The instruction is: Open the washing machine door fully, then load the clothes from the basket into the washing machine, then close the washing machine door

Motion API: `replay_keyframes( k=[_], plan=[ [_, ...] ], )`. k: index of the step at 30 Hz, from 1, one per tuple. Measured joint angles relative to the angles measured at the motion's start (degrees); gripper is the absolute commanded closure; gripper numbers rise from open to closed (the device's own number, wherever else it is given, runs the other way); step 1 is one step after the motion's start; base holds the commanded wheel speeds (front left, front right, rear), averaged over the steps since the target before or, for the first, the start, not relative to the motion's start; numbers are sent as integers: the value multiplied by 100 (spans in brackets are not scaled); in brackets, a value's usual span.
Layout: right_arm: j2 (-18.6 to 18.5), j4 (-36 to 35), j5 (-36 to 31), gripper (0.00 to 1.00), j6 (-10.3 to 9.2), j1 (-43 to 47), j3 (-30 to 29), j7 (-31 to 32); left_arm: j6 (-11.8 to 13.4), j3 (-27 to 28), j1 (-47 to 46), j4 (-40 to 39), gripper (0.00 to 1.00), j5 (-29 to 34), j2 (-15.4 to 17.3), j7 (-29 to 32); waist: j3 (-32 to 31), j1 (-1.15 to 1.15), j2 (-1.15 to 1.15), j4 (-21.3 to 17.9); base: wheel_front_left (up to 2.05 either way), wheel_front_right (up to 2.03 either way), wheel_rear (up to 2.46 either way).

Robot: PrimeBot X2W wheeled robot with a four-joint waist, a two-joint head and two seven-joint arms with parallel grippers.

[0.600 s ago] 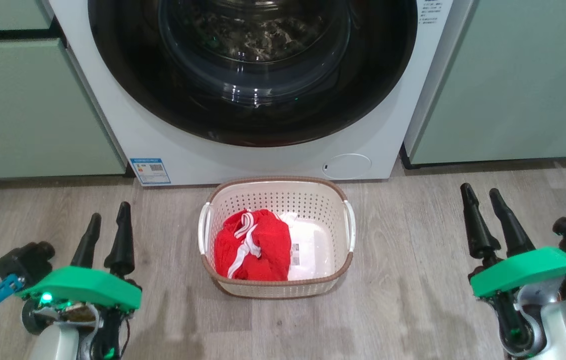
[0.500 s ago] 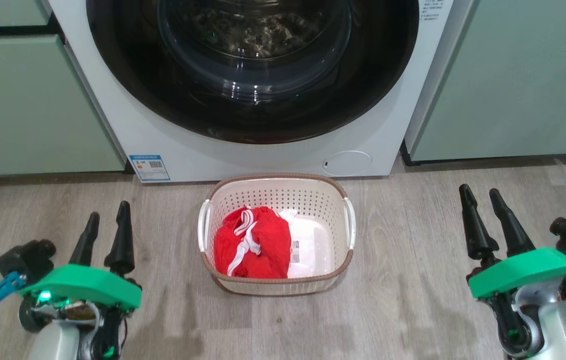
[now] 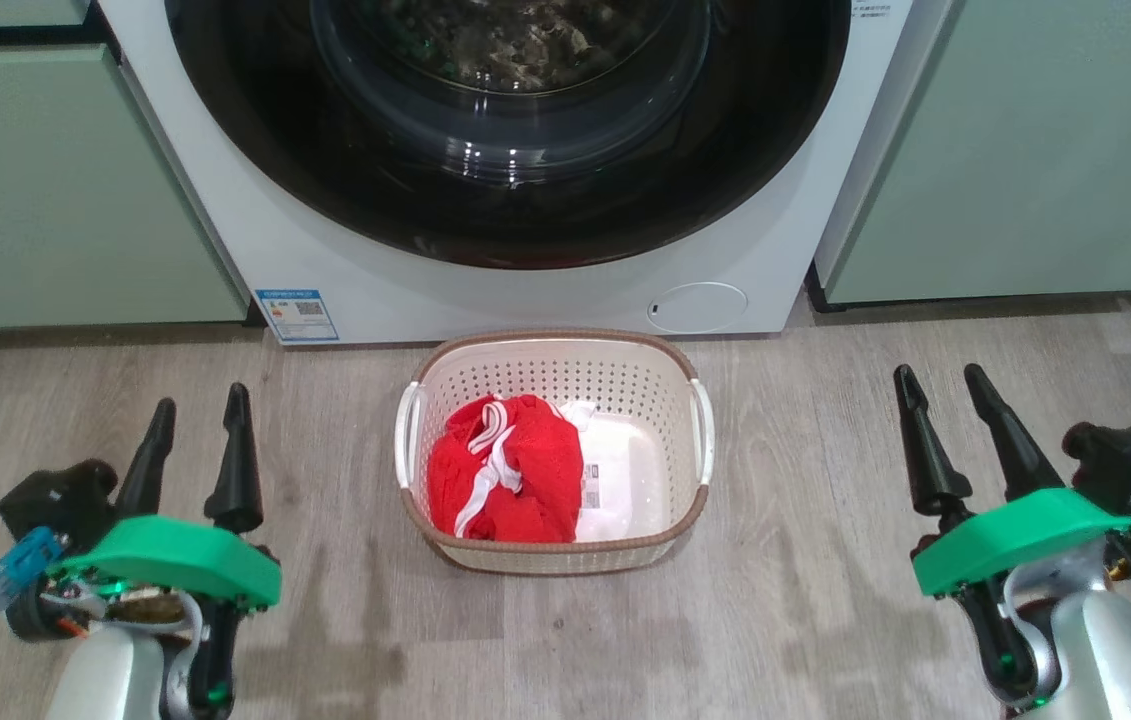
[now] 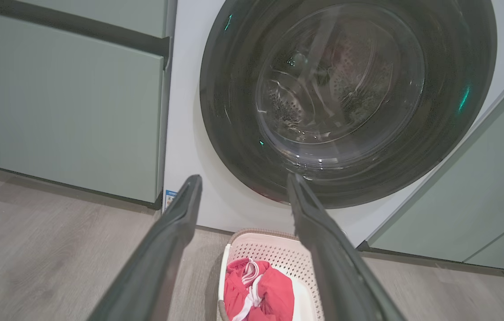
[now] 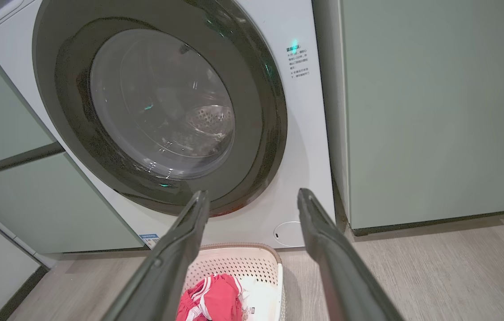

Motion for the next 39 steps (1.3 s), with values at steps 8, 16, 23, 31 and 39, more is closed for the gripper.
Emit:
replay_keyframes(
  k=[8, 16, 23, 31, 39],
  plan=[
    [40, -34, -543, 0, 0, -23, 1, -47, 40, -1, -19, -4, 0, 401, 7, -149, 27, 0, 0, 3, 0, 0, 0],
    [81, -104, -916, 0, 0, -21, -5, -45, -65, -8, -19, 15, 0, 648, 5, -255, 49, 0, 0, -13, 0, 0, 0],
    [83, -171, -1246, 0, 0, -20, -8, -49, -99, -51, -19, 67, 0, 932, 7, -320, 59, 0, 0, -16, 0, 0, 0],
    [85, -234, -1656, 0, 0, -20, -8, -103, -64, -76, -19, 118, 0, 1319, 20, -448, 52, 0, 0, -8, 0, 0, 0],
    [86, -260, -1678, 0, 0, -20, -14, -148, -63, -82, -20, 134, 0, 1429, 25, -495, 49, 0, 0, 3, 0, 0, 0]
  ],
)
